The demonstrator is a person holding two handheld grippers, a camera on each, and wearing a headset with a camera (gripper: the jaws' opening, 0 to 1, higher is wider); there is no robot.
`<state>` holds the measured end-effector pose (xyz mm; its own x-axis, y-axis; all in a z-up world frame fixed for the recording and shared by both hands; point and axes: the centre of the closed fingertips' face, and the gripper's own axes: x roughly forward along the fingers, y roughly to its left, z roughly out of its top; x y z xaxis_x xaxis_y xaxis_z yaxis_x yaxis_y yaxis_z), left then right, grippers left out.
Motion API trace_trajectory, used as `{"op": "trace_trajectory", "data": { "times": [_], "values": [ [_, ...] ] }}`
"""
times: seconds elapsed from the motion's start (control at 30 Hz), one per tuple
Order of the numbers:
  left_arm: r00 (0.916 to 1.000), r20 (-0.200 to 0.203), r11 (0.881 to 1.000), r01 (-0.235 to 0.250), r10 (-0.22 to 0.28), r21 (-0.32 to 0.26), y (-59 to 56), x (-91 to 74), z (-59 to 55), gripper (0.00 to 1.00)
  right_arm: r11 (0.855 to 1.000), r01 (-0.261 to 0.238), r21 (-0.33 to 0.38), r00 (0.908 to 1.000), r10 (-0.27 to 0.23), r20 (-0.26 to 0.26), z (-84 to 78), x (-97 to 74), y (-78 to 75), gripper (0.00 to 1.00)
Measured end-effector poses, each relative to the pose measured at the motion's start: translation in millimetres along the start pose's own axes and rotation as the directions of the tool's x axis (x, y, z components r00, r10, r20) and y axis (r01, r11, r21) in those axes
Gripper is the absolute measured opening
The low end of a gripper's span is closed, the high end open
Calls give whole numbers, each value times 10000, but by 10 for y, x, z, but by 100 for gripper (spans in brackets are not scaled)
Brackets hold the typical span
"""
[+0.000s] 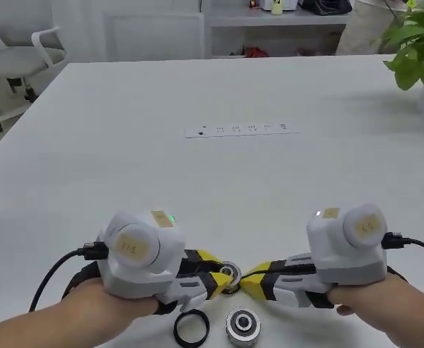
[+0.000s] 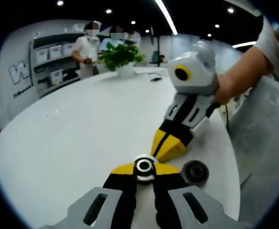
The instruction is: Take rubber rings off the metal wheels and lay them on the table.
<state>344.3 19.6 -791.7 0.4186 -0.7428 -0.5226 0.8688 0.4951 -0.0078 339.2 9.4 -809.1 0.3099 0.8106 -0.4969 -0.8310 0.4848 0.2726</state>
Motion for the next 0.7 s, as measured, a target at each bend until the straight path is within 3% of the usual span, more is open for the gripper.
{"op": "trace_trajectory", "data": {
  "times": [0.13, 0.37, 0.53, 0.7],
  "values": [
    [9999, 26, 9999, -120, 120, 53, -5, -2, -3, 13, 9982, 6, 592, 9998, -17, 188, -1, -17, -24, 0],
    [9998, -1, 9998, -190, 190, 73, -6, -3, -5, 13, 9963, 113, 858, 9993, -143, 354, 30, -36, -57, 0],
    [9998, -33, 9998, -211, 211, 70, -12, -4, -7, 13, 9893, 31, 1456, 9962, -157, 851, 118, -66, -77, 0],
    [9995, -82, 9995, -321, 321, 83, -12, -4, -9, 13, 9892, -23, 1465, 9956, -115, 932, 147, -70, -50, 0]
  ]
}}
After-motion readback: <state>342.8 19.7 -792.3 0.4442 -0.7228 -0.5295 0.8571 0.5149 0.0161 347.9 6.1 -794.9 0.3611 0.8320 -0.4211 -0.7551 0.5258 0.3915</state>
